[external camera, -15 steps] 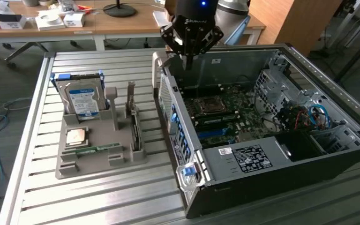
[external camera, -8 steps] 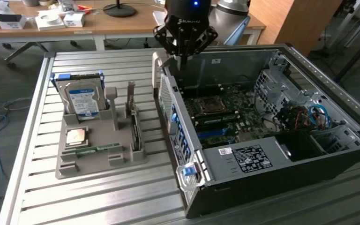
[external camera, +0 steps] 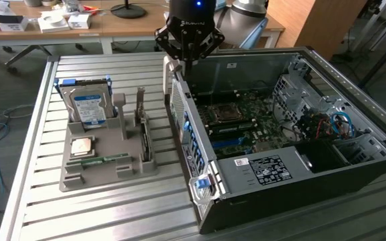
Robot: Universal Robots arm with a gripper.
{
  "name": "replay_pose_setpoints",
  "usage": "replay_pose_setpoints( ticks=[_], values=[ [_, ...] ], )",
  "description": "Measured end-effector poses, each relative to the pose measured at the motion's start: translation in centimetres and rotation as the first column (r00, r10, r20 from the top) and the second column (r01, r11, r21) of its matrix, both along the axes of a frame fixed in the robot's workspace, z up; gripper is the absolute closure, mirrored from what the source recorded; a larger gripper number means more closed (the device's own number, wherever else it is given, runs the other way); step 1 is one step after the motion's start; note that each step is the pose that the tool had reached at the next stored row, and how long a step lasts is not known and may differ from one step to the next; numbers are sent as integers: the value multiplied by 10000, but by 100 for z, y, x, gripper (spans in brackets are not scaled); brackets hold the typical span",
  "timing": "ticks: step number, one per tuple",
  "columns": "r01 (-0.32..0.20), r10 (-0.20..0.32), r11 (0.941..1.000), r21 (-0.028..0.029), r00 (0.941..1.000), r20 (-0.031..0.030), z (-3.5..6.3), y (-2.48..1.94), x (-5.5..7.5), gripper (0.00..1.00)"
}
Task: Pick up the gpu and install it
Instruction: 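Reach for the gpu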
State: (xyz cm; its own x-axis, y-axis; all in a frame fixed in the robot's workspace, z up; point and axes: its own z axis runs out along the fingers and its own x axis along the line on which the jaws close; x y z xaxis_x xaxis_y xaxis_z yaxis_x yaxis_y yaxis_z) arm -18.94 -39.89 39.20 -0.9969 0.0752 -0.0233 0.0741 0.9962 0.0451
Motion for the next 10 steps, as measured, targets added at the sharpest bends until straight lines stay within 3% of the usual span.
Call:
replay_pose_setpoints(
  ticks=[10],
  values=[
    [0, 0, 10000, 0, 10000, 0, -4, 0, -197, 89]
  ],
)
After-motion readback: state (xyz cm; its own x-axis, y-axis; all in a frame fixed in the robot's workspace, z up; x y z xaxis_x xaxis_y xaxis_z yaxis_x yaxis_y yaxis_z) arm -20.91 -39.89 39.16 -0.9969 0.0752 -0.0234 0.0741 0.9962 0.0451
